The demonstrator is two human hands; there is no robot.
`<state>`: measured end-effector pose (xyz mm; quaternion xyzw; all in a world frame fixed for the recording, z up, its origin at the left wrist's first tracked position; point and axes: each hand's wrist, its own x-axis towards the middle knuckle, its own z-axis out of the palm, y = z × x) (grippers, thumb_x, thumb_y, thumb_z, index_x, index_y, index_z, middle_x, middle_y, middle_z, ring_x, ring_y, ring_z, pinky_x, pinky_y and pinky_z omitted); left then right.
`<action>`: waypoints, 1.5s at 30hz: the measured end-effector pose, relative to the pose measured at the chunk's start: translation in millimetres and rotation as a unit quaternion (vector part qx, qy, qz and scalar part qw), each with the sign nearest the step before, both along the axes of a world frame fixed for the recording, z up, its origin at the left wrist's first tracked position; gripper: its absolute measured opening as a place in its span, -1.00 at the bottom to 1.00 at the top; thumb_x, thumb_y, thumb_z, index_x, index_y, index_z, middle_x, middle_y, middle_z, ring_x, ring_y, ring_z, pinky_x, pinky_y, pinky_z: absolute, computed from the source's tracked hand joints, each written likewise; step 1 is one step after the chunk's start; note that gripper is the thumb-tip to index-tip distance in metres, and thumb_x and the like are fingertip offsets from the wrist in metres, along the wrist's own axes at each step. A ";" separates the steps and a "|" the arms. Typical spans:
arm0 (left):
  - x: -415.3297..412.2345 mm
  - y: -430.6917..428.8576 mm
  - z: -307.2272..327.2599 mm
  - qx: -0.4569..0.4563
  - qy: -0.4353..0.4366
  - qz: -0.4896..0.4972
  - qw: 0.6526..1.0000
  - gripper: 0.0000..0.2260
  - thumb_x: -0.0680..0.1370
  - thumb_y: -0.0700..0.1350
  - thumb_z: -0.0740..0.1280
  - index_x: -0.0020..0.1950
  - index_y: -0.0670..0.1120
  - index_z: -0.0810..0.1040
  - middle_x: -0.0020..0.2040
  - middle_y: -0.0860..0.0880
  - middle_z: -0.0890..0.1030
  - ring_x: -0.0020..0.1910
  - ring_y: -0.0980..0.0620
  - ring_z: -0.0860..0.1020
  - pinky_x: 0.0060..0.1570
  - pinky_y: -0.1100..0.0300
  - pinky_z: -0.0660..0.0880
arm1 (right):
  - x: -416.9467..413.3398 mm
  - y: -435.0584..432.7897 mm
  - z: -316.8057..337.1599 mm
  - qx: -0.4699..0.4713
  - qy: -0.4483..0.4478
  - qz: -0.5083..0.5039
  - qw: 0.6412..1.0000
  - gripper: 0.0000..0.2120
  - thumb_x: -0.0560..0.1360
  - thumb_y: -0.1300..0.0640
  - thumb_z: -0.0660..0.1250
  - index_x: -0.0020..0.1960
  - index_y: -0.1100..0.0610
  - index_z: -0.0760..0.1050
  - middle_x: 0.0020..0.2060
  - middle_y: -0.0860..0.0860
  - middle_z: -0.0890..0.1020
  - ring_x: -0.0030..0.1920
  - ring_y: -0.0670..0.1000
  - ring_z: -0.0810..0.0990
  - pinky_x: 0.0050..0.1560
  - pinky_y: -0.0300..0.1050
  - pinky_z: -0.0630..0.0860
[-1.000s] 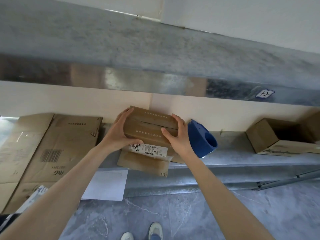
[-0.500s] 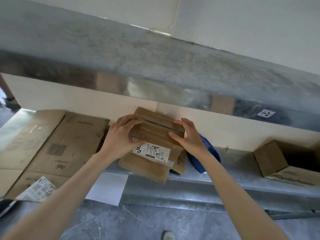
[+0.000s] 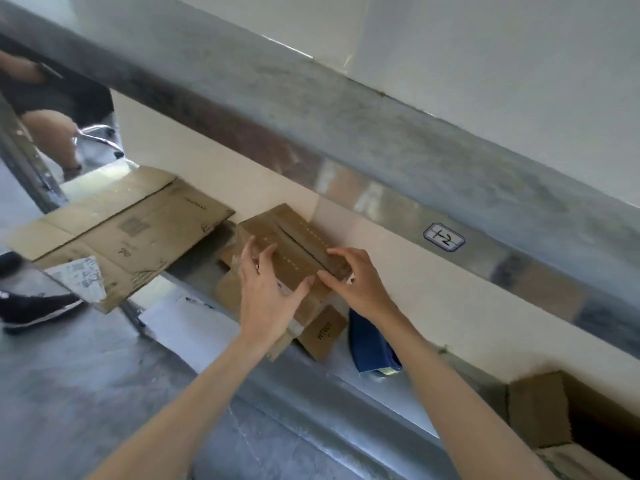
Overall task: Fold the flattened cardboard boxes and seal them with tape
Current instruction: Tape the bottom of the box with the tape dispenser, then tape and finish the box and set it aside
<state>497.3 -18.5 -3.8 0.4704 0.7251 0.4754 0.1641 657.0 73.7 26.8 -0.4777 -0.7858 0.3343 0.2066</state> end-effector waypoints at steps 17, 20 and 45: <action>-23.1 -16.9 8.0 -0.043 0.042 -0.023 0.998 -0.40 0.45 0.14 0.50 0.43 -0.01 0.43 0.58 0.03 0.17 0.55 0.01 0.14 0.45 0.01 0.24 | -7.4 -18.0 -19.0 0.007 0.026 0.017 0.999 -0.51 0.51 -0.29 0.31 0.38 -0.17 0.37 0.26 -0.16 0.27 0.30 -0.09 0.32 0.00 -0.34 0.31; -19.2 -18.8 24.1 -0.030 0.157 -0.024 0.987 -0.50 0.49 0.16 0.45 0.35 -0.02 0.51 0.50 -0.01 0.36 0.48 -0.06 0.27 0.39 -0.13 0.33 | 5.0 -17.1 -14.3 -0.001 0.045 0.027 0.999 -0.52 0.56 -0.27 0.24 0.44 -0.18 0.33 0.29 -0.16 0.27 0.36 -0.08 0.34 0.13 -0.26 0.32; -2.6 -39.8 39.2 -0.036 0.377 -0.129 0.916 -0.43 0.58 0.23 0.09 0.42 -0.09 0.50 0.36 -0.06 0.54 0.33 -0.11 0.49 0.36 -0.07 0.34 | 95.8 -49.5 -66.5 -0.157 -0.079 -0.078 0.981 -0.24 0.61 0.02 0.29 0.58 -0.21 -0.16 0.22 0.30 0.56 -0.01 0.34 0.63 -0.11 0.11 0.60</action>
